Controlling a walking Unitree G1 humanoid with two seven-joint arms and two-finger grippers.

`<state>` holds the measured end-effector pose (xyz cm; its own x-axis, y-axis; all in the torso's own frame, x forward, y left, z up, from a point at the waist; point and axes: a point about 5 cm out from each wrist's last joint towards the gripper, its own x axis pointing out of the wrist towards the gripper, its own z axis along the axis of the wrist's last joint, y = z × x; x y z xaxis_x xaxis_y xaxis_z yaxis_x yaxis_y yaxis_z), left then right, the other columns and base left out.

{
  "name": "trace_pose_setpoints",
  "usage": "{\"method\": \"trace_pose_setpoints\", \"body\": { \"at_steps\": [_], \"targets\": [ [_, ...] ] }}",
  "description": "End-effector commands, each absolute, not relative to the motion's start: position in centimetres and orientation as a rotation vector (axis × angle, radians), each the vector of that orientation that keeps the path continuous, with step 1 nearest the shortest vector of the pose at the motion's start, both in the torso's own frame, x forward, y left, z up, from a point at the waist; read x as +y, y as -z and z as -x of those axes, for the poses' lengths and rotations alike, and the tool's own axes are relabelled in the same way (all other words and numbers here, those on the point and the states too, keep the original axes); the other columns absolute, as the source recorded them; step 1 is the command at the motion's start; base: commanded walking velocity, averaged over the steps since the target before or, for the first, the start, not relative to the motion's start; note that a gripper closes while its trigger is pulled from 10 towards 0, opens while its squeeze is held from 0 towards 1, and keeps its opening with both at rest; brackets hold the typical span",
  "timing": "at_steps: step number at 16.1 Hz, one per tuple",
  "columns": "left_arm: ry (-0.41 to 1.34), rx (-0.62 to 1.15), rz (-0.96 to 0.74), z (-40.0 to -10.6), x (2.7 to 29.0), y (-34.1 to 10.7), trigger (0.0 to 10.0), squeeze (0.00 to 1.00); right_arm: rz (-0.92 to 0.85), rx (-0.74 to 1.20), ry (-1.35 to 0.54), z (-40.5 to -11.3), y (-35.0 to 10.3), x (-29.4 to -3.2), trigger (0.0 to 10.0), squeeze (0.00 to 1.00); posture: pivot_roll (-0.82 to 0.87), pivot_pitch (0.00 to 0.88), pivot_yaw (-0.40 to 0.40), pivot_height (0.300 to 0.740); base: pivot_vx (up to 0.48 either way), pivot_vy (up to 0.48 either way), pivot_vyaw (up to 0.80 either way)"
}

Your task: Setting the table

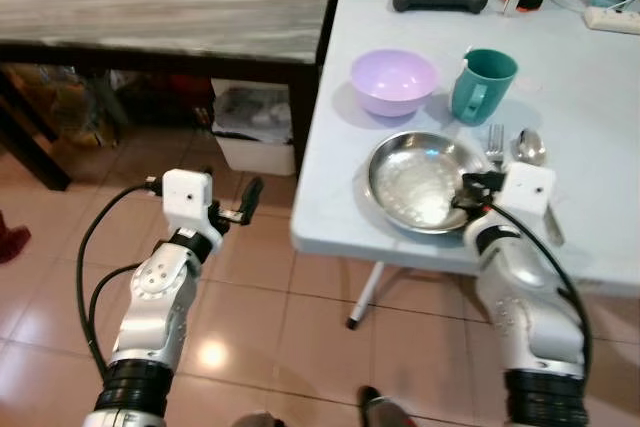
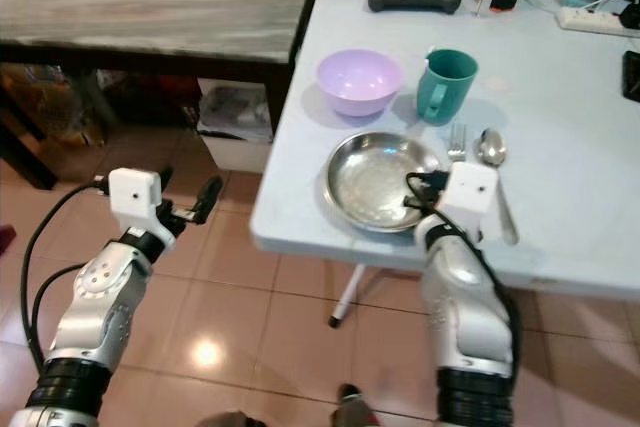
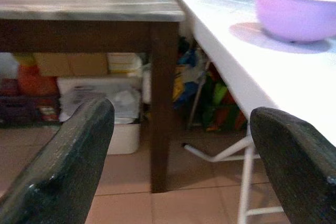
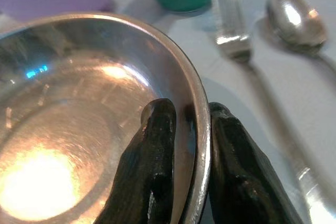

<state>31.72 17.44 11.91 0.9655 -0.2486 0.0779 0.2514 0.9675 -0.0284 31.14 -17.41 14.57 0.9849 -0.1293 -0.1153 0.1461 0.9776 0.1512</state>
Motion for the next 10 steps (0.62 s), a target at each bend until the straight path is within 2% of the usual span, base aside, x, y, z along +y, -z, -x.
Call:
{"method": "trace_pose_setpoints", "body": {
  "at_steps": [1,10],
  "targets": [
    [0.264,-0.097,0.035,-31.9,17.2,-12.4,10.0,0.0,-0.149,0.109,0.163,-30.9,-14.3,-18.1,10.0,0.0,-0.17,0.145,0.056,0.74,0.0,0.326,0.0],
    [0.27,-0.114,0.049,-32.1,16.4,-12.5,10.0,0.0,-0.122,-0.008,0.146,-31.2,-15.9,-17.6,10.0,0.0,-0.16,0.131,0.056,0.74,0.0,0.478,0.0]
  ]
}}
